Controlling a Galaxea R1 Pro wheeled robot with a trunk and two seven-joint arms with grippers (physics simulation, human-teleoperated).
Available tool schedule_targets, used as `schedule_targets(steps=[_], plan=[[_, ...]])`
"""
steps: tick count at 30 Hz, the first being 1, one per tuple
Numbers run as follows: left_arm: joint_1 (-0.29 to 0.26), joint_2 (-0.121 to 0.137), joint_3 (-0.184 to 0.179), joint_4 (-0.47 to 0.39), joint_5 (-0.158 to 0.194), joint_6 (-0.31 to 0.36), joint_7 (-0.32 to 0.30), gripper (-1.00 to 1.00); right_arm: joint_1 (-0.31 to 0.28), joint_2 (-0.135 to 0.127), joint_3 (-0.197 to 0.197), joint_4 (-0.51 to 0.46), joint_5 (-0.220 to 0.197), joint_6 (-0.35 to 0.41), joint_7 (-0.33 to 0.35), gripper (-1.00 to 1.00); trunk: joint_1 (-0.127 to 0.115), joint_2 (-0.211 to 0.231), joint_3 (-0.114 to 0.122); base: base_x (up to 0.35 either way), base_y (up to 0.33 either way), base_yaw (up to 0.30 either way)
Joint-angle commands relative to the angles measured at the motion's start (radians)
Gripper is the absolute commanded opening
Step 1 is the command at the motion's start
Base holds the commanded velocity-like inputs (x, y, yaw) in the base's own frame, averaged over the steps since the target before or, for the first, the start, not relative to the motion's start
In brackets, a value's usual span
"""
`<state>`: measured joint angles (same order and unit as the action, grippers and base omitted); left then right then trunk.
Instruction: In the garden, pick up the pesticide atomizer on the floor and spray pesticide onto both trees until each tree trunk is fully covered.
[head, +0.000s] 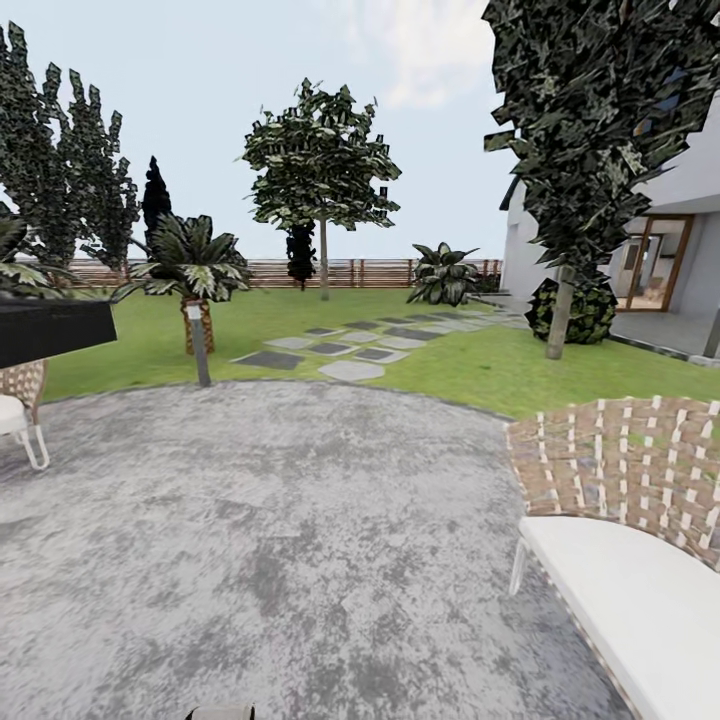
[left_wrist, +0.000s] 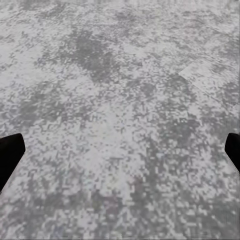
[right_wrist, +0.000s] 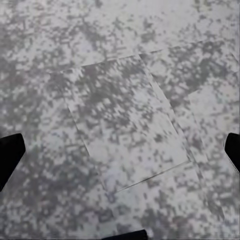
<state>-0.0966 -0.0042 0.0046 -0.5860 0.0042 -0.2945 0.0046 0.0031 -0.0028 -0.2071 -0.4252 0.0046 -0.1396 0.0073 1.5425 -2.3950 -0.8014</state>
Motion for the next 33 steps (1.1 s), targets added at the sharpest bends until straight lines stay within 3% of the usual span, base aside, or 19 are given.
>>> schedule_targets(steps=[1, 33], plan=[[0.000, 0.000, 0.000, 0.000, 0.000, 0.000, 0.000, 1.00, 0.000, 0.000, 0.000, 0.000, 0.000, 0.000, 0.000, 1.00, 0.000, 0.000, 0.000, 0.329, 0.000, 0.000], [0.000, 0.000, 0.000, 0.000, 0.000, 0.000, 0.000, 1.00, 0.000, 0.001, 0.000, 0.000, 0.000, 0.000, 0.000, 1.00, 0.000, 0.000, 0.000, 0.329, 0.000, 0.000]])
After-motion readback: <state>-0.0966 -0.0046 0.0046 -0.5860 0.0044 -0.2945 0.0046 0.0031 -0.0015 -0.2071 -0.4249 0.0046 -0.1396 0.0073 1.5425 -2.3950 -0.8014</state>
